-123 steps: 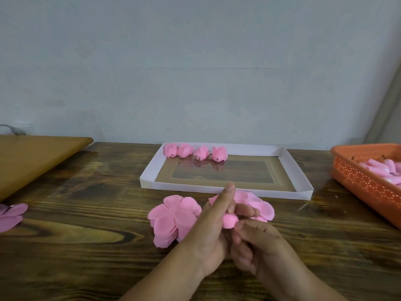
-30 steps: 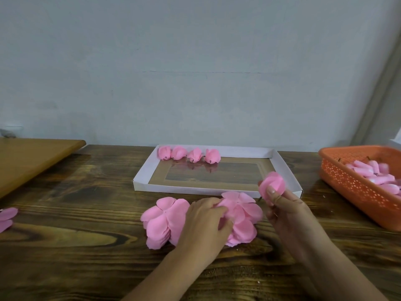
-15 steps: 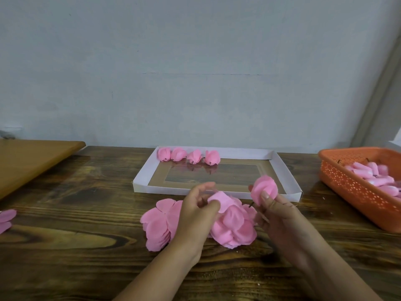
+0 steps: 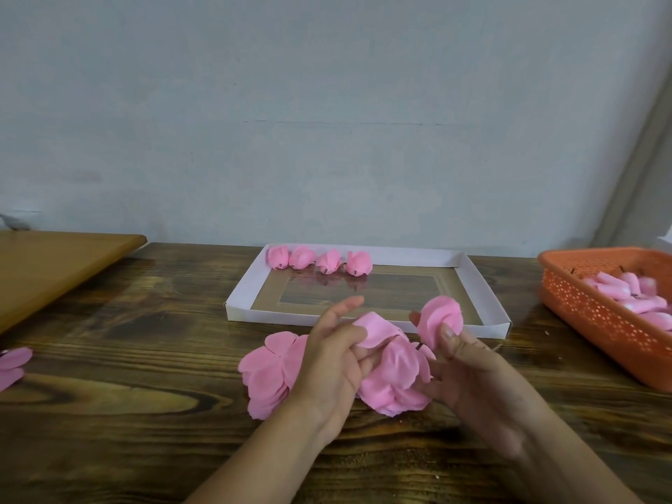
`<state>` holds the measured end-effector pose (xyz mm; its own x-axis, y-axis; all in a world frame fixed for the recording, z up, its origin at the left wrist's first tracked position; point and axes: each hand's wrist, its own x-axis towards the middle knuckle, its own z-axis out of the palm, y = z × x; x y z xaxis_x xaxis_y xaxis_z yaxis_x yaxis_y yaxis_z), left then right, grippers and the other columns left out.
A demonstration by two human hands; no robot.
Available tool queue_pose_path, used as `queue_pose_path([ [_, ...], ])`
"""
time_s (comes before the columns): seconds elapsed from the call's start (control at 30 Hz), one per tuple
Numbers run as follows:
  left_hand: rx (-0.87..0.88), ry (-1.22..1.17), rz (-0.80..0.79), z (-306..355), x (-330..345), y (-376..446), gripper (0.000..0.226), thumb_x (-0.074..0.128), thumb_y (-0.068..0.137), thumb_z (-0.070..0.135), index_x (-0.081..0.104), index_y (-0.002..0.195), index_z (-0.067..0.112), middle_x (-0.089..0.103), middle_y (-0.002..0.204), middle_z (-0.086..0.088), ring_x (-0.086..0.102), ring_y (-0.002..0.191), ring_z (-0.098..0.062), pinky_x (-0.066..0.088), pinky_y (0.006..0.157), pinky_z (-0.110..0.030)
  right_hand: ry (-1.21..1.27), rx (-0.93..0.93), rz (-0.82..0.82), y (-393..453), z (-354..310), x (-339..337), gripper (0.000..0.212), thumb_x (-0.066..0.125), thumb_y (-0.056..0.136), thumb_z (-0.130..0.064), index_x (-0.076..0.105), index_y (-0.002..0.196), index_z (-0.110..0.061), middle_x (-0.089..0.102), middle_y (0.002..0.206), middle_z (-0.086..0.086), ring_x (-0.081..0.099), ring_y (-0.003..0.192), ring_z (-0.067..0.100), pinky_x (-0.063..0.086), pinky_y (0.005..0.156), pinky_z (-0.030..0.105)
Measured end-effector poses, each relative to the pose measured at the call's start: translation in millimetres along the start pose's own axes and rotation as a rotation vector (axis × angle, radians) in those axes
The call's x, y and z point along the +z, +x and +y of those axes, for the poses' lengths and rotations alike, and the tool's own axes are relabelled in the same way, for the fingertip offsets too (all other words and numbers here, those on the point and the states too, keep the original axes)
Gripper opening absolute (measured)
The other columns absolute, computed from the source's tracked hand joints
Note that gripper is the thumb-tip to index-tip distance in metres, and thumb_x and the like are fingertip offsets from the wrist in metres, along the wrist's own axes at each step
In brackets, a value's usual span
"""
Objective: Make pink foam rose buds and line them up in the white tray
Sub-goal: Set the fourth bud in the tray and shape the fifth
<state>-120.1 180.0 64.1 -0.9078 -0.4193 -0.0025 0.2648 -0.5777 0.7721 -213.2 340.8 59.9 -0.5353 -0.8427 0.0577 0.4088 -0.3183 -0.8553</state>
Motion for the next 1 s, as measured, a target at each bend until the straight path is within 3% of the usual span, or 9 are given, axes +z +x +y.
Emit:
queue_pose_path([
  [0.1, -0.011, -0.044, -0.042, 2, -1, 0, 0.053, 0.061, 0.07, 0.003, 0.061, 0.123, 0.013, 0.067, 0.099, -0.02, 0.073, 0.083, -0.032, 0.061, 0.078, -0.038, 0.036, 0.018, -0.005, 0, 0, 0, 0.051, 0.085, 0.077, -0.035, 0.069, 0.12, -0.011, 0.064, 0.133, 0.02, 0.067, 0.114, 0.037, 0.055, 0.092, 0.049],
  [0.2, -0.008, -0.026, -0.045, 2, -2, 0, 0.054, 0.061, 0.071, 0.006, 0.062, 0.124, 0.016, 0.068, 0.094, -0.017, 0.072, 0.081, -0.029, 0.058, 0.078, -0.039, 0.084, 0.024, -0.04, -1, 0, 2, 0.044, 0.084, 0.08, -0.031, 0.072, 0.117, -0.011, 0.066, 0.13, 0.019, 0.069, 0.11, 0.034, 0.057, 0.089, 0.044],
  [0.4, -0.079, 0.028, -0.04, 0, -2, 1, 0.055, 0.07, 0.073, 0.012, 0.061, 0.128, 0.016, 0.07, 0.094, -0.012, 0.068, 0.087, -0.024, 0.054, 0.077, -0.037, 0.007, -0.096, 0.063, -2, 0, 2, 0.055, 0.09, 0.072, -0.034, 0.072, 0.116, -0.004, 0.072, 0.118, 0.016, 0.072, 0.106, 0.027, 0.059, 0.083, 0.034],
  [0.5, -0.191, 0.057, -0.104, 1, 0, -3, 0.064, 0.075, 0.082, 0.029, 0.054, 0.138, 0.005, 0.069, 0.12, -0.022, 0.066, 0.106, -0.029, 0.052, 0.096, -0.046, -0.021, -0.137, 0.069, -4, -1, 5, 0.056, 0.091, 0.07, -0.034, 0.073, 0.113, -0.003, 0.073, 0.115, 0.017, 0.073, 0.103, 0.026, 0.059, 0.081, 0.032],
  [0.57, -0.246, 0.108, -0.175, 1, 2, -7, 0.063, 0.07, 0.088, 0.037, 0.056, 0.139, 0.004, 0.067, 0.126, -0.022, 0.066, 0.109, -0.028, 0.055, 0.097, -0.044, -0.052, -0.143, 0.069, -5, -1, 8, 0.058, 0.09, 0.071, -0.035, 0.072, 0.115, -0.002, 0.073, 0.113, 0.019, 0.072, 0.102, 0.027, 0.059, 0.08, 0.033],
  [0.7, -0.29, 0.052, -0.23, -4, 0, -6, 0.048, 0.071, 0.093, 0.021, 0.062, 0.134, -0.003, 0.059, 0.139, -0.027, 0.061, 0.121, -0.034, 0.039, 0.116, -0.054, -0.117, -0.142, 0.107, -5, 3, 11, 0.058, 0.09, 0.07, -0.036, 0.072, 0.115, -0.003, 0.072, 0.116, 0.021, 0.072, 0.103, 0.029, 0.059, 0.08, 0.037],
  [0.83, -0.292, -0.03, -0.16, -8, -3, -1, 0.023, 0.073, 0.079, 0.009, 0.079, 0.1, 0.0, 0.07, 0.12, -0.023, 0.069, 0.105, -0.029, 0.054, 0.099, -0.042, -0.139, -0.154, 0.123, -5, 5, 15, 0.059, 0.094, 0.063, -0.038, 0.076, 0.111, -0.007, 0.074, 0.115, 0.018, 0.073, 0.103, 0.026, 0.059, 0.078, 0.034],
  [0.93, -0.285, -0.014, -0.153, -8, -4, 0, 0.031, 0.073, 0.084, 0.009, 0.074, 0.112, -0.004, 0.071, 0.113, -0.022, 0.071, 0.097, -0.028, 0.06, 0.087, -0.039, -0.142, -0.157, 0.131, -5, 4, 16, 0.054, 0.092, 0.067, -0.037, 0.076, 0.11, -0.008, 0.074, 0.113, 0.017, 0.073, 0.101, 0.026, 0.059, 0.078, 0.034],
  [1.0, -0.266, 0.034, -0.135, -7, -4, 0, 0.041, 0.073, 0.086, 0.012, 0.067, 0.123, -0.005, 0.072, 0.114, -0.021, 0.071, 0.099, -0.028, 0.06, 0.087, -0.04, -0.153, -0.152, 0.132, -5, 5, 16, 0.046, 0.086, 0.076, -0.034, 0.075, 0.111, -0.007, 0.074, 0.113, 0.018, 0.073, 0.1, 0.026, 0.059, 0.077, 0.035],
])
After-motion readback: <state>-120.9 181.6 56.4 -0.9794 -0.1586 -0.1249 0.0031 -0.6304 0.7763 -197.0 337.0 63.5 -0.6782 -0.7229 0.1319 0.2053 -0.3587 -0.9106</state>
